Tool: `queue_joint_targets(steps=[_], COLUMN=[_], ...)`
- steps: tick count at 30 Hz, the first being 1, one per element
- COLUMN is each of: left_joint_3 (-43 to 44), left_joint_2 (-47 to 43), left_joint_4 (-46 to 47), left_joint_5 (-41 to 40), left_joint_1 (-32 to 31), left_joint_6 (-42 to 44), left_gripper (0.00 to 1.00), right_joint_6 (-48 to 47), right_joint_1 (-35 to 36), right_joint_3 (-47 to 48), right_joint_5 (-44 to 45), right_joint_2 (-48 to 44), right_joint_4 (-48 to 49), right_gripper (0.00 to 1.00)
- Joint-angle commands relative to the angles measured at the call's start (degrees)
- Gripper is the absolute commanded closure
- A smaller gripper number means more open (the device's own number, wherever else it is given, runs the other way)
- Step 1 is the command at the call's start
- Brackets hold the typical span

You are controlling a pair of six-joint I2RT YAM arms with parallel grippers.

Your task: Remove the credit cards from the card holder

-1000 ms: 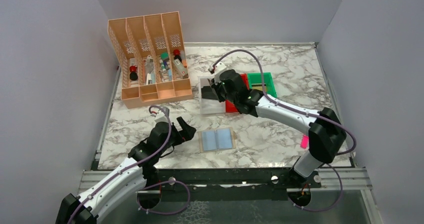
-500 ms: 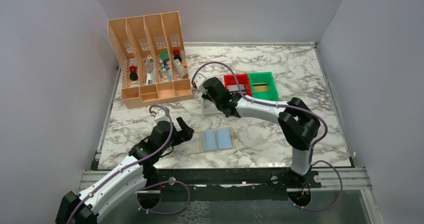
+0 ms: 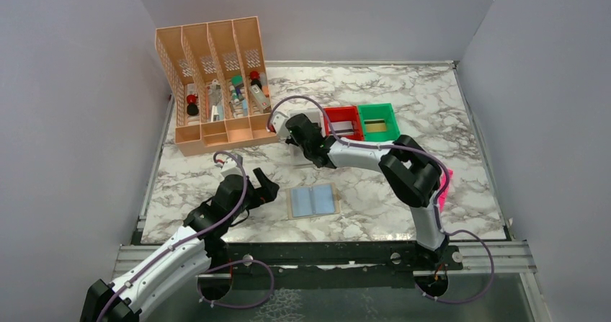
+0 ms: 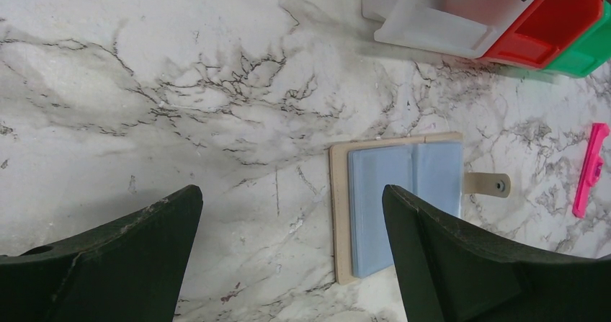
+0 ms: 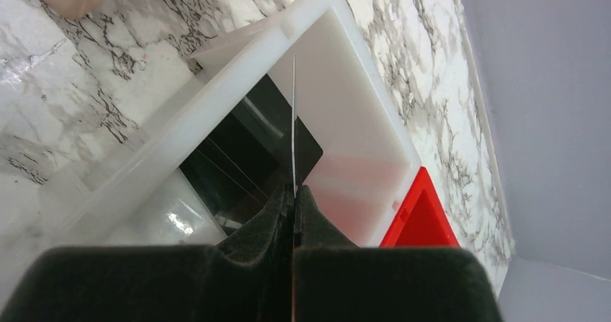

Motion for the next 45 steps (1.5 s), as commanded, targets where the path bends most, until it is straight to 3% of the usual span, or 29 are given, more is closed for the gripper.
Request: queue_joint_targets(steps=[1, 15, 26, 32, 37, 45], left_joint_3=[0.27, 0.04, -0.13, -0.07, -0.04, -0.25], left_joint_2=[0.08, 0.42, 0.77, 0.86, 0.71, -0.39], left_joint_4=[1.07, 1.08, 1.71, 2.02, 2.35, 2.21], left_joint_5=[-1.41, -0.43, 0.57, 1.61, 2.74, 3.95], left_joint_1=[0.06, 0.1, 0.08, 0.06, 0.05, 0.1], left_joint_6=[0.84, 0.84, 0.4, -0.08, -0.72, -2.08], left_gripper=[0.01, 0.01, 0.01, 0.01, 0.01, 0.01], right_joint_6=[-1.91, -2.36, 4.04, 9.3, 20.61, 51.01], right_joint_1=[-0.03, -0.59, -1.32, -1.78, -1.78, -1.78], right_joint_3=[2.06, 0.87, -0.92, -0.04, -0.66, -18.16], right_joint_5=[0.93, 1.91, -3.74, -5.05, -5.52, -20.78], right_joint_2=[2.29, 4.76, -1.35, -5.14, -11.3, -29.83], right_joint_4=[3.64, 5.8, 3.94, 1.95, -3.56, -7.4], right_gripper=[0.95, 0.85, 0.62, 0.59, 0.57, 0.5])
